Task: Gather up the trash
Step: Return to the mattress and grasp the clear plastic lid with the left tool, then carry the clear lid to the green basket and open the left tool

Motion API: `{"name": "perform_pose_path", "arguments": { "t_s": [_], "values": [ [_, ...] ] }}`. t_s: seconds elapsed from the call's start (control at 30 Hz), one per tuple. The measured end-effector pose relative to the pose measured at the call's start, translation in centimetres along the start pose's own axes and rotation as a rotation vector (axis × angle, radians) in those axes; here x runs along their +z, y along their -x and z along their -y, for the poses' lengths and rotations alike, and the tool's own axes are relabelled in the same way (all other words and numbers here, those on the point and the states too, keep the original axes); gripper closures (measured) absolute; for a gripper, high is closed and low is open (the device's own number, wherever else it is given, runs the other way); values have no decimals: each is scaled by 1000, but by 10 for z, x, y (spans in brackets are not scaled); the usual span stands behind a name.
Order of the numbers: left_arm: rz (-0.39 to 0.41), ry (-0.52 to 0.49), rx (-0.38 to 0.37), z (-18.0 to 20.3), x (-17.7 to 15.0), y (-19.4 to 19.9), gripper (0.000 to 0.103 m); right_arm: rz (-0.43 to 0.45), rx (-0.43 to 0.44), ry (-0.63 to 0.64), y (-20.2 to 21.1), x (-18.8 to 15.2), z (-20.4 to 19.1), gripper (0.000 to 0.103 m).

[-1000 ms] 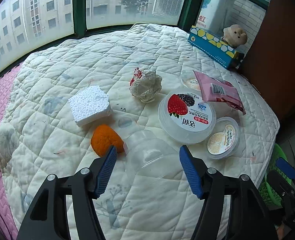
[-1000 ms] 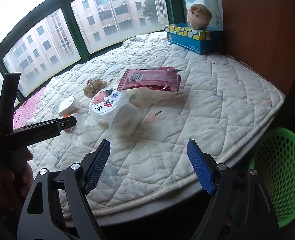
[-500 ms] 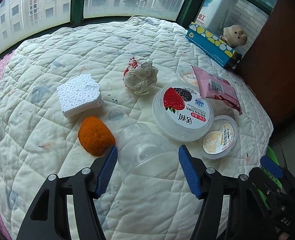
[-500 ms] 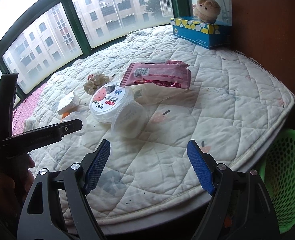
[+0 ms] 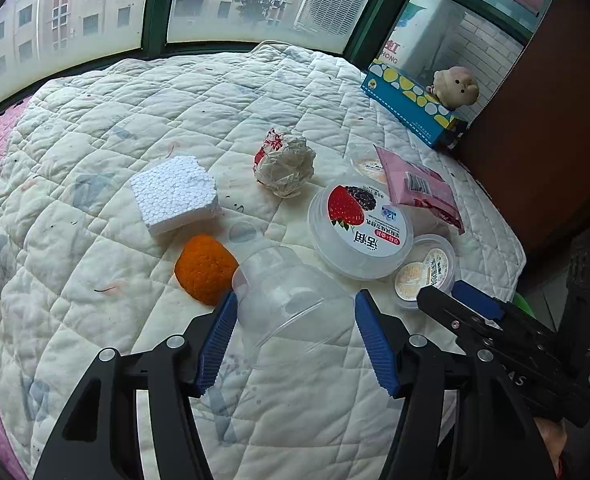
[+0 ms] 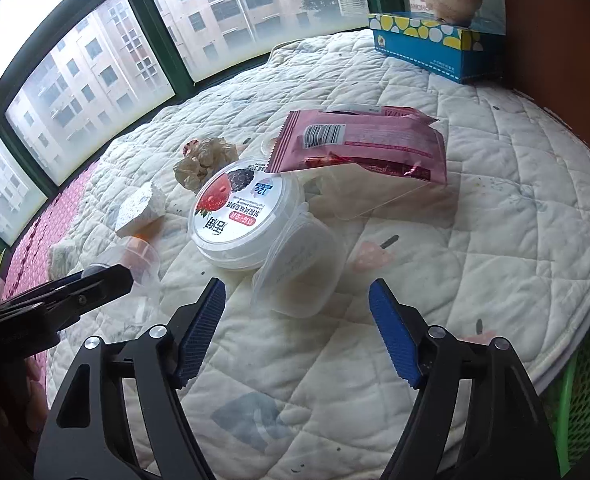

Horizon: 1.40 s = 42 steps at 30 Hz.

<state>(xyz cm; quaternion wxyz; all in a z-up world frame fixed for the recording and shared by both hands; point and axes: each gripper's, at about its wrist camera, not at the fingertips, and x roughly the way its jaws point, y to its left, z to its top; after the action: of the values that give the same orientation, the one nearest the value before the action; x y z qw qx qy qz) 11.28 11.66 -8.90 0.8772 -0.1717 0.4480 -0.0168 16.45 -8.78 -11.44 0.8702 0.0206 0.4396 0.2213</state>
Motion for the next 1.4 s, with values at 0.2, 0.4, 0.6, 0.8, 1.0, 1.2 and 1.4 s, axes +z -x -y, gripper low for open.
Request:
{"name": "perform_pose_path", "arguments": {
  "t_s": [0.2,0.4,0.6,0.8,1.0,1.2,1.4],
  "values": [
    [21,-11,-16,1,2,11,44,-24,-8,-36,-15,2,5,50],
    [31,-28,-34,9,4,17,44,-14,-2,-64,-7,-5,14,59],
    [32,-59,-65,26,3,20,44,10,8,-101,15,-14,27,61],
    [32,-100,-97,50,4,21,44,49,-8,-122,41,-21,39,61],
    [7,-170,-147,89,1,15,44,89,-54,-157,73,-35,65,61],
    [-28,-262,-217,147,-8,3,44,124,-157,-203,111,-54,105,61],
    [-47,-355,-282,209,-17,-6,44,143,-254,-263,142,-72,148,61]
  ]
}}
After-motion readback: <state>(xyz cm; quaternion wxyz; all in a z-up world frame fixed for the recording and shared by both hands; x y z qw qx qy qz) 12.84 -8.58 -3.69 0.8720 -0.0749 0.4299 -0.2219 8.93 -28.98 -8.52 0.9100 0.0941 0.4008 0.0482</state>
